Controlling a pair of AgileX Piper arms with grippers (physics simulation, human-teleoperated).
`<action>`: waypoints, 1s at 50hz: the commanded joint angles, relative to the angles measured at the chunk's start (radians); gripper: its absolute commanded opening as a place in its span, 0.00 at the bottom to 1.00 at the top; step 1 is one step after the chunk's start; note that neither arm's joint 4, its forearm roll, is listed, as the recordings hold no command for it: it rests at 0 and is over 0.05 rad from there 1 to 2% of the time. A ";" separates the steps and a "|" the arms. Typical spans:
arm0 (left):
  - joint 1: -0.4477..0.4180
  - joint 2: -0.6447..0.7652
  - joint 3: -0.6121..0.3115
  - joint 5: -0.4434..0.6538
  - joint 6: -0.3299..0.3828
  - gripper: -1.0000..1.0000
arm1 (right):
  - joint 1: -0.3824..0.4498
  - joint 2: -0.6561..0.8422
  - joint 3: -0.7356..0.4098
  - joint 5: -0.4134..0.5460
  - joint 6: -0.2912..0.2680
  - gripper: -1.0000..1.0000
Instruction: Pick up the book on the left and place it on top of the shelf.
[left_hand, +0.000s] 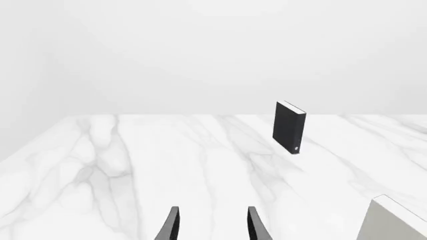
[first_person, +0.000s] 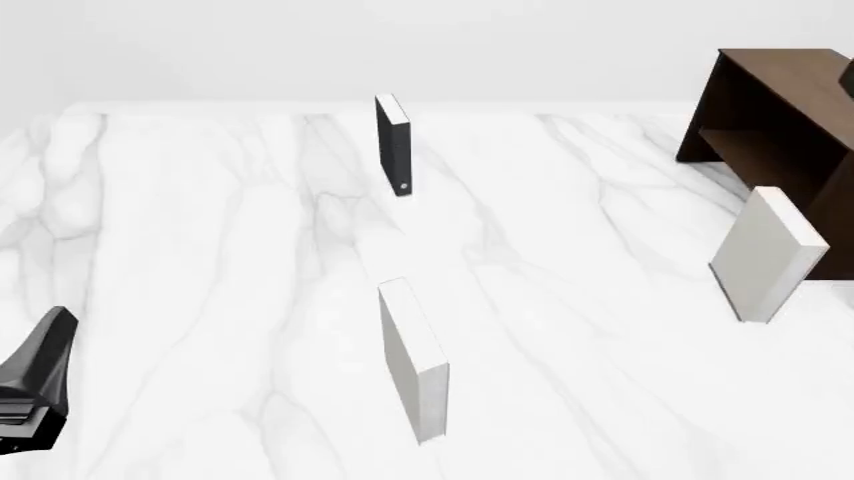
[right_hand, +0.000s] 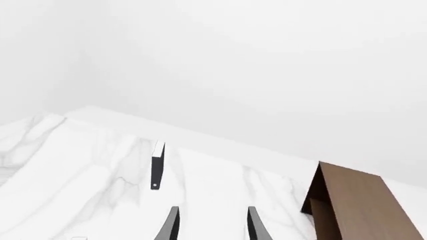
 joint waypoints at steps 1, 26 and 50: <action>0.000 0.000 0.000 0.000 0.000 1.00 | 0.054 0.126 -0.066 -0.028 -0.034 1.00; 0.000 0.000 0.000 0.000 0.000 1.00 | 0.110 0.347 -0.158 -0.126 -0.041 1.00; 0.000 0.000 0.000 0.000 0.000 1.00 | 0.130 0.588 -0.263 -0.224 -0.072 1.00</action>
